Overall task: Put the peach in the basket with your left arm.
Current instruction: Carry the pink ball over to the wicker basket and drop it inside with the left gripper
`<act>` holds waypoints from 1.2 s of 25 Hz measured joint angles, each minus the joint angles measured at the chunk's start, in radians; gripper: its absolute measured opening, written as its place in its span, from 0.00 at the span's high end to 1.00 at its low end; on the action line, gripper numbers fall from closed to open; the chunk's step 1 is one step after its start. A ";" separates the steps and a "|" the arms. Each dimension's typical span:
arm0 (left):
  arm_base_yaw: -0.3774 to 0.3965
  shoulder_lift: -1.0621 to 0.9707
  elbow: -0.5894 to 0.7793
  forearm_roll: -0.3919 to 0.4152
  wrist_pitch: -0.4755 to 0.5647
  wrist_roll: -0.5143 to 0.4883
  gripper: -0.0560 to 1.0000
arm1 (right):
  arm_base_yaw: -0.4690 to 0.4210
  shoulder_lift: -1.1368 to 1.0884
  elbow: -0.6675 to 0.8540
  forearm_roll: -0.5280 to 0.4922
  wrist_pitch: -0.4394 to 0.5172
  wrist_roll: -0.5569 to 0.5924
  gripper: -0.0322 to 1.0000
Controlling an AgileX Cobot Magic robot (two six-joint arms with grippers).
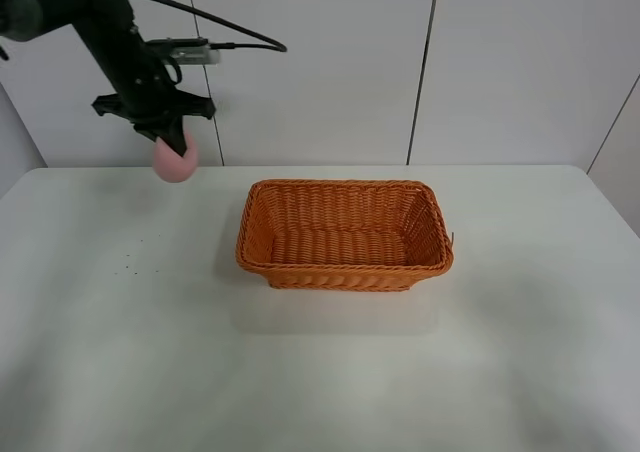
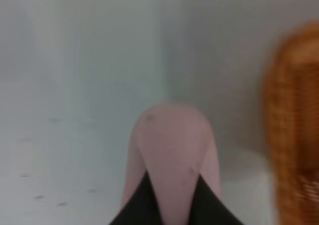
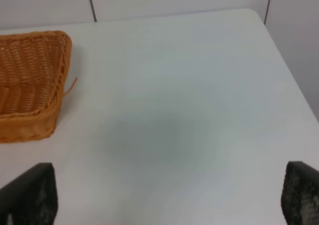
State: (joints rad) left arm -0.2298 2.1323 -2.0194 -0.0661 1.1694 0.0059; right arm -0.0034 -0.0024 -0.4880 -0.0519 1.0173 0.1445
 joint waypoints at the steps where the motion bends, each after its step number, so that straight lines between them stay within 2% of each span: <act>1: -0.033 0.000 0.000 -0.001 0.000 -0.006 0.83 | 0.000 0.000 0.000 0.000 0.000 0.000 0.30; 7: -0.266 0.029 -0.030 -0.008 -0.030 -0.006 0.83 | 0.000 0.000 0.000 0.000 0.000 0.000 0.30; 10: -0.343 0.098 -0.078 -0.011 -0.060 -0.020 0.83 | 0.000 0.000 0.000 0.000 0.000 0.000 0.30; 14: -0.388 0.212 -0.130 -0.011 -0.107 -0.032 0.83 | 0.000 0.000 0.000 0.000 0.000 0.000 0.30; 18: -0.390 0.295 -0.136 -0.009 -0.149 -0.034 0.83 | 0.000 0.000 0.000 0.000 0.000 0.000 0.30; 23: -0.388 0.325 -0.135 -0.011 -0.155 -0.034 0.82 | 0.000 0.000 0.000 0.000 0.000 0.000 0.30; 25: -0.388 0.324 -0.135 -0.025 -0.157 -0.034 0.73 | 0.000 0.000 0.000 0.000 0.000 0.000 0.30; 28: -0.388 0.324 -0.135 -0.031 -0.152 -0.034 0.43 | 0.000 0.000 0.000 0.000 0.000 0.000 0.30; 30: -0.388 0.324 -0.135 -0.033 -0.150 -0.034 0.28 | 0.000 0.000 0.000 0.000 0.000 0.000 0.30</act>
State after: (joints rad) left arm -0.6177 2.4563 -2.1543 -0.0990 1.0194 -0.0278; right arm -0.0034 -0.0024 -0.4880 -0.0519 1.0173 0.1445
